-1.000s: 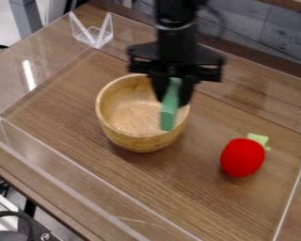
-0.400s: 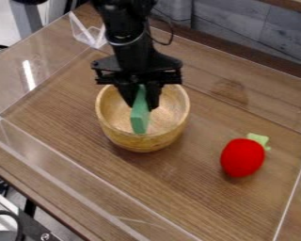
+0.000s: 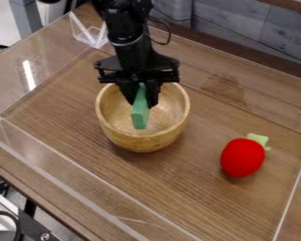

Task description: Put the green stick in the brown bowl

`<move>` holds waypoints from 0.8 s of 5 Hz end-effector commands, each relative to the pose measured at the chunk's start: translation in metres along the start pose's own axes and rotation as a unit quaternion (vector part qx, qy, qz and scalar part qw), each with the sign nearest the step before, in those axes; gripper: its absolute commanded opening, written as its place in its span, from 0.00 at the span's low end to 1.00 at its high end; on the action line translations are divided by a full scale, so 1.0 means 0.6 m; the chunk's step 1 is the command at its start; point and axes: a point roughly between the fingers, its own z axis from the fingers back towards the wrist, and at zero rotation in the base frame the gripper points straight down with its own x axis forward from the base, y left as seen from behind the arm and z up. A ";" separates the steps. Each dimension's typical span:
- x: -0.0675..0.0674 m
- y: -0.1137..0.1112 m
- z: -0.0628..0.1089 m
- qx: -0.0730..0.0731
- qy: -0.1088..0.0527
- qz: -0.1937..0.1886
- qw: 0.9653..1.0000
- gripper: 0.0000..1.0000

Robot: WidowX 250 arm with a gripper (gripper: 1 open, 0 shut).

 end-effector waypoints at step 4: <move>0.019 -0.019 0.032 -0.027 -0.019 -0.038 0.999 0.00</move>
